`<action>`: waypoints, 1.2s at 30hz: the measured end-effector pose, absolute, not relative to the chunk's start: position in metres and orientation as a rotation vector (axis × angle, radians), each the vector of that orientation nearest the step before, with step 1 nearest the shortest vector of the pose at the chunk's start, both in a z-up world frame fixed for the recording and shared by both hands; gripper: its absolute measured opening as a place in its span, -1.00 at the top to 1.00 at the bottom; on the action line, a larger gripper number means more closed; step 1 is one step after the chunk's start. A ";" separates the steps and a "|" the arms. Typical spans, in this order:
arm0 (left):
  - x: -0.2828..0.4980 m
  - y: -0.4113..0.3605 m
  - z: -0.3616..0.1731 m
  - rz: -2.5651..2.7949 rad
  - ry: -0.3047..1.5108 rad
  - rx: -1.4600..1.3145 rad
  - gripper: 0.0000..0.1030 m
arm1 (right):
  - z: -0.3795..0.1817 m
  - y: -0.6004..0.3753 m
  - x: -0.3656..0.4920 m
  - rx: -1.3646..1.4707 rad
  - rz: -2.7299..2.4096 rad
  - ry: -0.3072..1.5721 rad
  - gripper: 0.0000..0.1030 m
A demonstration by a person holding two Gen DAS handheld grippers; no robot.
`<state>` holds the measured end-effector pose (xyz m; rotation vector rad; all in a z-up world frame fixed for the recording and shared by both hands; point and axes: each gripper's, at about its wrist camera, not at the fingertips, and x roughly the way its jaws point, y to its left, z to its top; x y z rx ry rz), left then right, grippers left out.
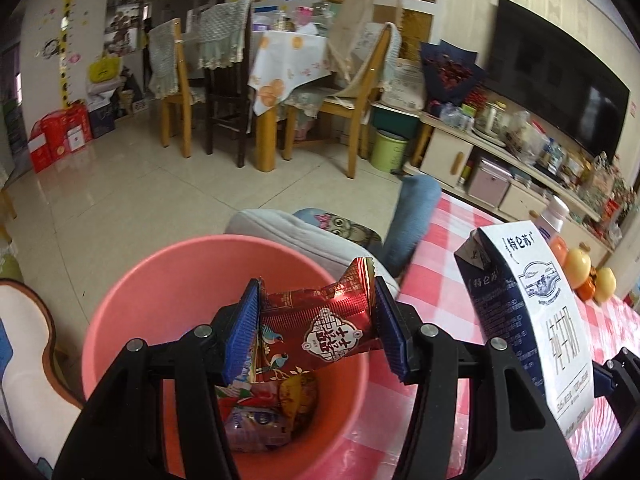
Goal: Collect trash
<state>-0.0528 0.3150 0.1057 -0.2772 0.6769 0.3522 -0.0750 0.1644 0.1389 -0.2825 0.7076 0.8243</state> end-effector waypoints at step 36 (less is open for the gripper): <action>-0.066 0.383 0.100 0.565 0.718 -0.283 -0.83 | 0.111 0.233 -0.083 -0.389 0.725 0.704 -0.74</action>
